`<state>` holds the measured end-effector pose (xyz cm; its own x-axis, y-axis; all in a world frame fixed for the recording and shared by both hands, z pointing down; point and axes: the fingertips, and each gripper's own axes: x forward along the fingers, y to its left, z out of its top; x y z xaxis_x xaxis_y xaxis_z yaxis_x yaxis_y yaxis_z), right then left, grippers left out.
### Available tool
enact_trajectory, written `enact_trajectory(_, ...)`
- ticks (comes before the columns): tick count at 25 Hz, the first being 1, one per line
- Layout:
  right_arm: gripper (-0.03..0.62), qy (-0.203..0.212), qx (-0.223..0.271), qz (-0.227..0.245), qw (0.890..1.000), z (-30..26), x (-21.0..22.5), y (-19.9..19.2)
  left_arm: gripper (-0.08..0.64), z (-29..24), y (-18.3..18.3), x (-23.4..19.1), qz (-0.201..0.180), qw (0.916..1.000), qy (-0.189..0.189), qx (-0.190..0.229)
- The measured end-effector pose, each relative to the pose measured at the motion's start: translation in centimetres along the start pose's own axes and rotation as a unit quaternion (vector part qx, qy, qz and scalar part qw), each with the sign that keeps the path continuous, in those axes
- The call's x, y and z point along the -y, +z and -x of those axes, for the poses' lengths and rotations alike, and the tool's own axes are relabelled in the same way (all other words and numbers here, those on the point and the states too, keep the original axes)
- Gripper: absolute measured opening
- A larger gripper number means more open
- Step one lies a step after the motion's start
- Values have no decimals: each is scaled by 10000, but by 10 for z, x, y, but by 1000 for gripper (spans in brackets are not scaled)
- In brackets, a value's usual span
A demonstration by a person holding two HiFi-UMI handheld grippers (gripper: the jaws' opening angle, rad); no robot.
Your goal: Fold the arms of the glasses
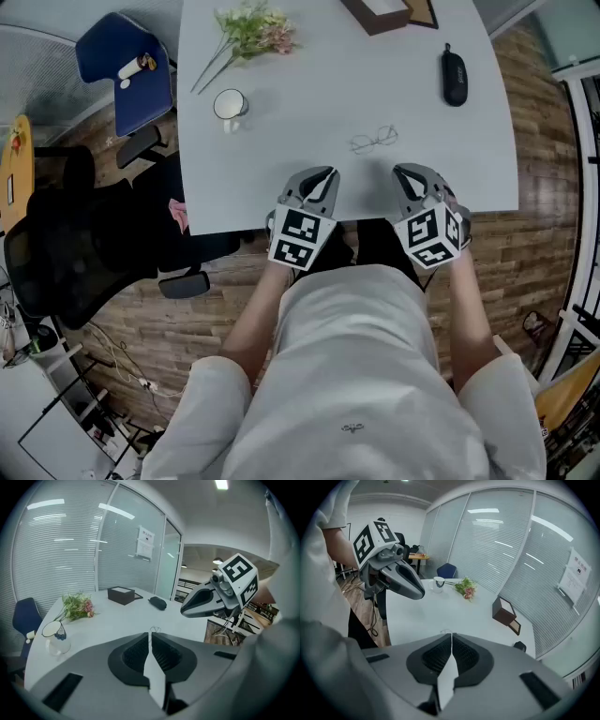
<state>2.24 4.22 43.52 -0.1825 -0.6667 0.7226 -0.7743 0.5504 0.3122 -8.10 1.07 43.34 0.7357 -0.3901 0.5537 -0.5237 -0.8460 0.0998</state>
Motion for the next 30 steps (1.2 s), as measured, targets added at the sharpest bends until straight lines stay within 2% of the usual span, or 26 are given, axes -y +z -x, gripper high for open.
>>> enact_trajectory(10, 8, -635, 604, -111, 9961, 42, 18, 43, 34, 37, 54, -2, -238, 9975, 53, 659)
enact_trajectory(22, 6, -1258, 1044, -48, 9865, 86, 55, 78, 34, 67, 136, 3, -1070, 9856, 149, 1297)
enact_trajectory(30, 5, -1389, 1073, -32, 9845, 97, 60, 81, 34, 74, 144, 3, -1185, 9829, 209, 1392)
